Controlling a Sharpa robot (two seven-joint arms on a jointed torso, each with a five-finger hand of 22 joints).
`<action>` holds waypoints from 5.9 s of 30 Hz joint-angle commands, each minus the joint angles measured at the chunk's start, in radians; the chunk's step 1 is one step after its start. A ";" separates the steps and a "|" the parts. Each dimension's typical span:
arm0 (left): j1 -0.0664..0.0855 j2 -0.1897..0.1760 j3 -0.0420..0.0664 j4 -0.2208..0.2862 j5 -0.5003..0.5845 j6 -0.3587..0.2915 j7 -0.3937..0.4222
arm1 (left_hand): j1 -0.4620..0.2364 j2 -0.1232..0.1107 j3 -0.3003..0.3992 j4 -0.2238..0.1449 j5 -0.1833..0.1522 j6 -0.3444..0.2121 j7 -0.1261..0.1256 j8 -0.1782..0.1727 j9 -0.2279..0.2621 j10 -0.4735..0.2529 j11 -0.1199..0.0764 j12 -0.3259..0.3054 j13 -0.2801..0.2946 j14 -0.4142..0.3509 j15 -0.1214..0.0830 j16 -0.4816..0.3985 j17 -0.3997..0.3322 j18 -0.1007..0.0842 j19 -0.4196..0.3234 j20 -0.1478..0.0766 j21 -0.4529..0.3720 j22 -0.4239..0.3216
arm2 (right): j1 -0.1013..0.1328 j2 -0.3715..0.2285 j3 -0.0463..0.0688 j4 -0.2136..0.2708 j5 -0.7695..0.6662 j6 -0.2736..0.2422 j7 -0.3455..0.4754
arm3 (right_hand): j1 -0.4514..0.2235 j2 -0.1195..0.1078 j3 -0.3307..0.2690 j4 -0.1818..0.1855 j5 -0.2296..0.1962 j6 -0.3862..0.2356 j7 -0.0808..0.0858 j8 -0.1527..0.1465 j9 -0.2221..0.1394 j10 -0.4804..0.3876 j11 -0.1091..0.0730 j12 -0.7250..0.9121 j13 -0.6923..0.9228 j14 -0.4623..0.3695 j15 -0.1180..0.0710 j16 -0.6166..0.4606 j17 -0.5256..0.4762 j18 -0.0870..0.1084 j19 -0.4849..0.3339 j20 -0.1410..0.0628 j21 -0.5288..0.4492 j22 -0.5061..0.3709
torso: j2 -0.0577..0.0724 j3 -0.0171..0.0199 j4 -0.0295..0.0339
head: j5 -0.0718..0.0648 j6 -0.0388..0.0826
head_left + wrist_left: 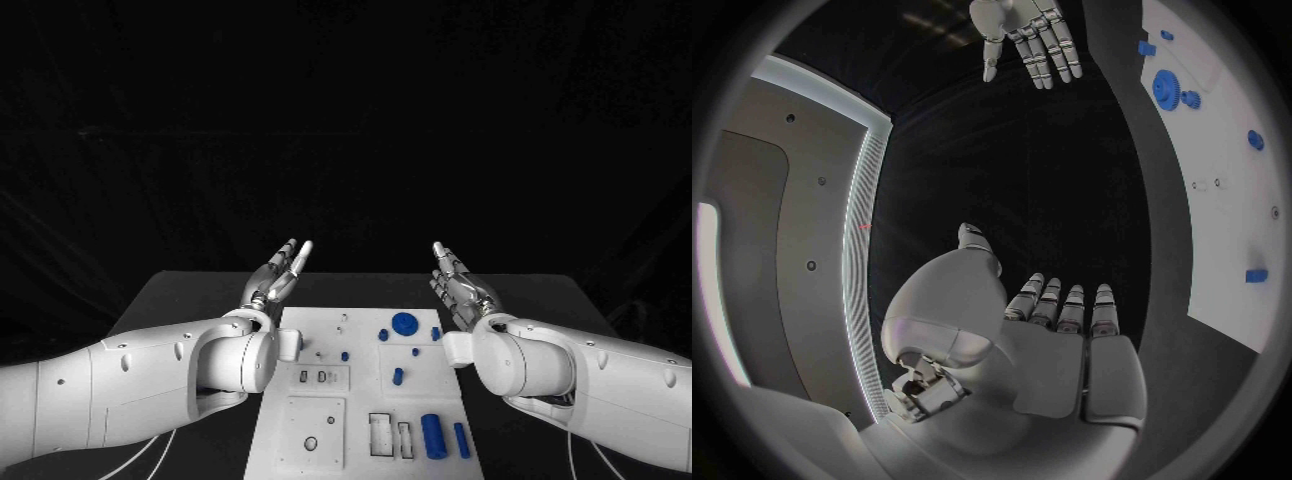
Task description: Assemble the parts on the task board
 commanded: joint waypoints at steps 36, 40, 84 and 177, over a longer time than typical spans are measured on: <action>-0.018 -0.032 -0.001 -0.038 -0.144 0.167 0.133 | 0.047 -0.002 -0.002 0.002 0.007 0.044 -0.008 0.009 0.002 0.005 -0.004 0.014 0.003 0.000 0.012 -0.004 -0.001 0.021 0.000 0.025 -0.004 -0.001 | 0.032 -0.025 -0.011 -0.121 -1.058 0.119 -0.332 | 0.095 -0.173 0.117 0.005 0.027 0.035 0.076 0.005 0.007 0.001 0.215 -0.004 -0.001 0.000 0.143 -0.003 -0.002 0.016 0.000 0.261 -0.005 -0.001 | 0.009 -0.0043 0.0013 | 0.009 -0.094; -0.018 -0.053 -0.001 -0.031 -0.156 0.165 0.137 | 0.052 -0.003 0.000 0.002 0.007 0.047 -0.007 0.009 0.002 0.005 0.001 0.015 0.003 0.000 0.013 -0.004 -0.001 0.021 0.000 0.025 -0.004 -0.001 | 0.065 -0.023 -0.011 -0.126 -1.308 0.152 -0.396 | 0.109 -0.217 0.183 0.004 0.045 0.098 0.071 0.018 0.017 0.001 0.214 -0.004 -0.001 0.000 0.198 -0.003 -0.002 0.026 0.000 0.328 -0.005 -0.001 | 0.026 -0.0050 -0.0010 | 0.010 -0.107; 0.003 -0.294 0.001 0.239 -0.181 0.263 0.145 | 0.105 0.009 0.048 0.005 0.078 0.082 0.011 0.010 0.001 0.003 0.053 0.031 0.003 0.000 0.067 -0.004 -0.001 0.024 0.005 0.104 0.001 0.003 | 0.258 -0.054 -0.011 0.076 -2.098 0.422 -0.480 | 0.447 -0.360 0.555 -0.165 -0.038 0.901 0.155 0.123 0.181 0.942 0.205 0.164 0.103 1.423 -0.033 0.921 0.624 -0.040 1.395 0.073 1.160 0.917 | 0.228 -0.0332 0.0320 | -0.024 -0.148; 0.002 -0.280 0.001 0.211 -0.159 0.294 0.097 | 0.203 0.011 0.094 0.005 0.304 0.091 0.047 0.012 0.002 0.002 0.101 0.046 0.004 0.000 0.099 -0.004 -0.001 0.024 0.005 0.127 0.001 0.003 | 0.124 0.124 -0.010 -0.192 -2.052 0.422 -0.447 | 0.455 -0.360 0.704 -0.243 0.070 1.030 0.206 0.097 0.236 0.967 0.210 0.096 0.085 1.353 -0.023 0.907 0.625 -0.034 1.314 0.088 1.188 0.988 | 0.171 -0.0348 0.0396 | -0.026 -0.202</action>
